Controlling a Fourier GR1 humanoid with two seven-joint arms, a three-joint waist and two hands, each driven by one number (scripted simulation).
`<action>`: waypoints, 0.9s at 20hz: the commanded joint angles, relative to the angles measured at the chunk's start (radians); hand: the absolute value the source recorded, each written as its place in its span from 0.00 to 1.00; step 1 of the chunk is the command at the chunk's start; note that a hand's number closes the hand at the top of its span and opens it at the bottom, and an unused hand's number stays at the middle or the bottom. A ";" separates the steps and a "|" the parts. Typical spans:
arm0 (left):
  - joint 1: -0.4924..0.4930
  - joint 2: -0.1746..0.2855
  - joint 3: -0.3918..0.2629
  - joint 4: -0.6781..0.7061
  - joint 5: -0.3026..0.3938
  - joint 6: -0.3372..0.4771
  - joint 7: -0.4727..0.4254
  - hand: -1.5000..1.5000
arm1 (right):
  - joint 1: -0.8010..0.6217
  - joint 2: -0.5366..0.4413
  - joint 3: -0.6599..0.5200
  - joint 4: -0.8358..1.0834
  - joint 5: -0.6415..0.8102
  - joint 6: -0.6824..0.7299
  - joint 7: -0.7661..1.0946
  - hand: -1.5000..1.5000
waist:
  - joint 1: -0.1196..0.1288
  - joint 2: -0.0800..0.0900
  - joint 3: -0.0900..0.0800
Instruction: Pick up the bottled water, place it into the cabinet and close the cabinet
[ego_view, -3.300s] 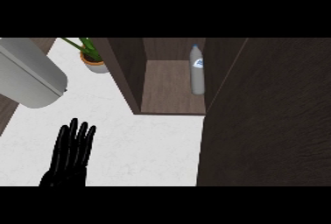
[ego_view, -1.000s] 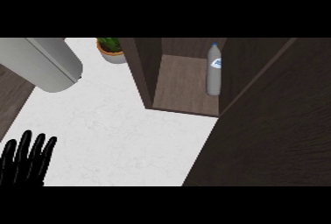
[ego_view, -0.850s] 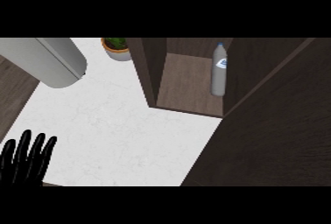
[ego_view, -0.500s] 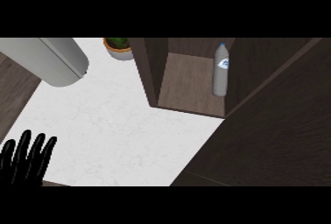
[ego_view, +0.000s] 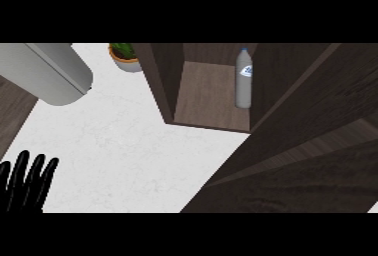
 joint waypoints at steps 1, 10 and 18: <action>0.009 -0.004 0.000 0.006 0.010 -0.011 -0.002 0.00 | -0.098 0.106 -0.088 0.134 0.051 -0.206 -0.022 1.00 | 0.007 0.004 0.002; -0.006 0.016 0.016 -0.003 0.024 -0.038 0.015 0.00 | -0.529 0.110 -0.225 0.496 -0.010 -0.496 -0.042 1.00 | 0.033 -0.002 0.008; 0.010 0.007 0.029 0.026 0.035 -0.081 -0.006 0.00 | -0.967 0.111 -0.344 0.956 -0.134 -0.574 -0.117 1.00 | 0.008 -0.010 0.011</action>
